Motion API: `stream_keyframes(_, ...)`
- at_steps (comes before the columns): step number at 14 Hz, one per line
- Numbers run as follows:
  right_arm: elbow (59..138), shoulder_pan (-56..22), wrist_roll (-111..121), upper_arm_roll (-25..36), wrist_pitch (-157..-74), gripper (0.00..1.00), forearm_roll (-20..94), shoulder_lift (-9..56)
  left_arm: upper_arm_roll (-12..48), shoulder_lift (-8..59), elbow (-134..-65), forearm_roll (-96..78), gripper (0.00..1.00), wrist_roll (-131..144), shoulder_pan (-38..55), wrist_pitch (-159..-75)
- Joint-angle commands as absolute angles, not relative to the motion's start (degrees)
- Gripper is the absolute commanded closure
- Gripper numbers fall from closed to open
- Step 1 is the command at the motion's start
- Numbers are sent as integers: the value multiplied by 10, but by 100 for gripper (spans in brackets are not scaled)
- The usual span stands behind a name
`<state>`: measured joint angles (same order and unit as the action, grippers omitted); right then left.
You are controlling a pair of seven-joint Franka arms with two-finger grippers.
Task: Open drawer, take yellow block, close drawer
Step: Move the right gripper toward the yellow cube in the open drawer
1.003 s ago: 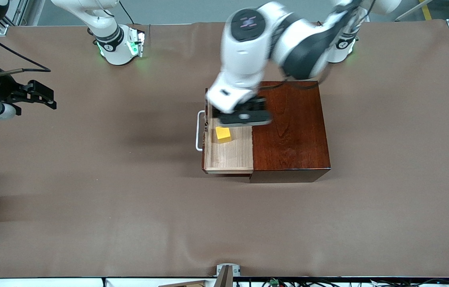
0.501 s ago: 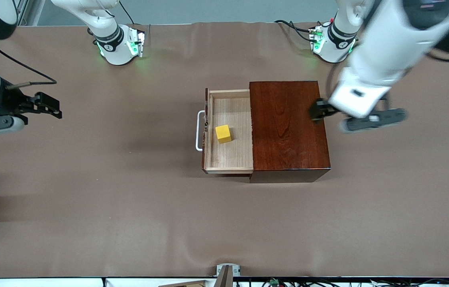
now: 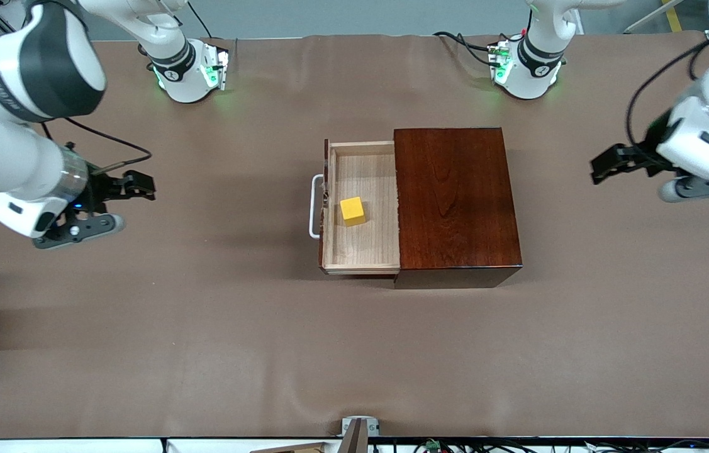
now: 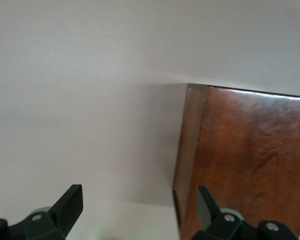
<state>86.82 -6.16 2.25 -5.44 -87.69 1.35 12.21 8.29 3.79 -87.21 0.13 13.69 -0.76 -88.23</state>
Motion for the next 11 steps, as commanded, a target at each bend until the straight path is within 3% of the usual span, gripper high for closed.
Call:
stream_keyframes(1,860,-83,-84,-52,-874,0,16,135,89,22,-896,-3,0,98,-27,-903)
stream_keyframes(11,860,-197,-452,-52,-944,0,17,179,85,26,-895,2,0,29,-27,-911)
